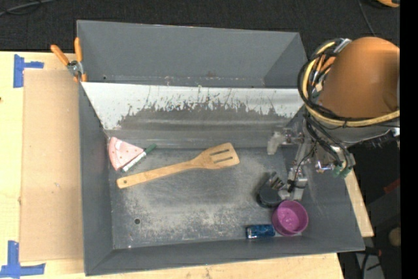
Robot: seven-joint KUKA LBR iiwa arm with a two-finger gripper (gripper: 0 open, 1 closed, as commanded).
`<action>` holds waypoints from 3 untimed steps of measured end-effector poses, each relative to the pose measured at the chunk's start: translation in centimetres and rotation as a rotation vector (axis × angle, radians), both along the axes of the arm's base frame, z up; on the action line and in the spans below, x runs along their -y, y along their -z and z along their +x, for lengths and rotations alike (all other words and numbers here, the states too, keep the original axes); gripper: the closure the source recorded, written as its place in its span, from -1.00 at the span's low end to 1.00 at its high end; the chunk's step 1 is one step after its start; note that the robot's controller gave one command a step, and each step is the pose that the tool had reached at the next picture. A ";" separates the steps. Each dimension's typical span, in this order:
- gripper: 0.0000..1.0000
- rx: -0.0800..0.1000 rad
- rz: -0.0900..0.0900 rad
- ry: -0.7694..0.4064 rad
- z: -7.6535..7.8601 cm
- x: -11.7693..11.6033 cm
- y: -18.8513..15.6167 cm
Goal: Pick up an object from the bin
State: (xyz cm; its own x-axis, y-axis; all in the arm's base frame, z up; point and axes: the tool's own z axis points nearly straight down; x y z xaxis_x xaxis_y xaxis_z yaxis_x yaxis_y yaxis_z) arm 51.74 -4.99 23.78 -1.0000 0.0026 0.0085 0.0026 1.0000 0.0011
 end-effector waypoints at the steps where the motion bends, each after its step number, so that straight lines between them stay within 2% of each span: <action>1: -1.00 0.007 -0.001 -0.002 0.1 0.0 -0.3; 2: -1.00 0.010 -0.001 0.147 0.3 3.6 5.6; 3: -1.00 0.014 0.000 -0.113 3.0 7.4 7.4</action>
Offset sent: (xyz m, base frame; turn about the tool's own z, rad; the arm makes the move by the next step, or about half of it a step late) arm 0.0046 -0.1044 -0.1678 0.4226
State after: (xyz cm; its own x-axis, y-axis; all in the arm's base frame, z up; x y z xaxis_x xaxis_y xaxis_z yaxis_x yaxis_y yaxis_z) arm 54.76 -12.41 16.34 -0.9939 -0.1104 -0.0055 -0.1104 0.9939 0.0003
